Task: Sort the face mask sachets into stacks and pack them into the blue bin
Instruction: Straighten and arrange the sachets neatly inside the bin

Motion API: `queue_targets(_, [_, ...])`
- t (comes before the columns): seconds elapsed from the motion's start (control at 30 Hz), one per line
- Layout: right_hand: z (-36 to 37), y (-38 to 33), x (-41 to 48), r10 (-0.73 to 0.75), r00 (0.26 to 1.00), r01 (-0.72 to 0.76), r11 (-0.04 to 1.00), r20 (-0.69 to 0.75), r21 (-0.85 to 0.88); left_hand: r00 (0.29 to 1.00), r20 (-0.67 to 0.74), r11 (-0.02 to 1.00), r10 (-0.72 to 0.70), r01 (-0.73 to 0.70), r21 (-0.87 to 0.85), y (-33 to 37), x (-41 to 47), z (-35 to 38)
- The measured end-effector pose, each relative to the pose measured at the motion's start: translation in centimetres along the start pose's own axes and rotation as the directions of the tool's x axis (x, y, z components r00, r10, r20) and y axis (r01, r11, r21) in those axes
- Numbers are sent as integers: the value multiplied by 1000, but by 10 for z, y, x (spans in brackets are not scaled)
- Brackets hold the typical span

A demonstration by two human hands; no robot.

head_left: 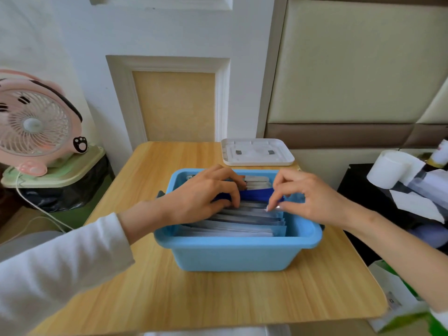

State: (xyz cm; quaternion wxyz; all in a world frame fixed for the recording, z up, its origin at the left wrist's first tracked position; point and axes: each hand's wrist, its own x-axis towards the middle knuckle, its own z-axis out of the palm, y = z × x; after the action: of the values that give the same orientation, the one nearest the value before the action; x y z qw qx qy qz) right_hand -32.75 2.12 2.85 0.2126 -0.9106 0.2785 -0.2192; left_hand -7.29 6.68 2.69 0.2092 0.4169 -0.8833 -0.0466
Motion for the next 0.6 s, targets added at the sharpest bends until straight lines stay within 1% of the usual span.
queue_targets(0.07, [3, 1, -2, 19, 1000, -19, 1000, 15, -13, 1000, 15, 1000, -15, 15, -27, 0, 0, 0])
queue_targets(0.17, [2, -1, -2, 26, 999, -27, 999, -38, -27, 998, 52, 998, -20, 23, -55, 1, -1, 0])
queue_targets(0.23, [2, -2, -1, 38, 999, -39, 999, -33, -36, 997, 73, 999, -26, 29, -46, 2, -1, 0])
queue_targets(0.33, [6, -2, 3, 33, 998, -38, 995, -55, -88, 997, 73, 999, -24, 27, -41, 2, -2, 0])
queue_targets(0.47, [5, -4, 7, 85, 990, -95, 992, -112, -86, 997, 73, 999, -10, 13, -47, 2, -1, 0])
queue_targets(0.6, [6, -10, 10, 135, 990, -142, 969, -49, -203, 996, 88, 999, 5, -2, -35, 3, 3, 1])
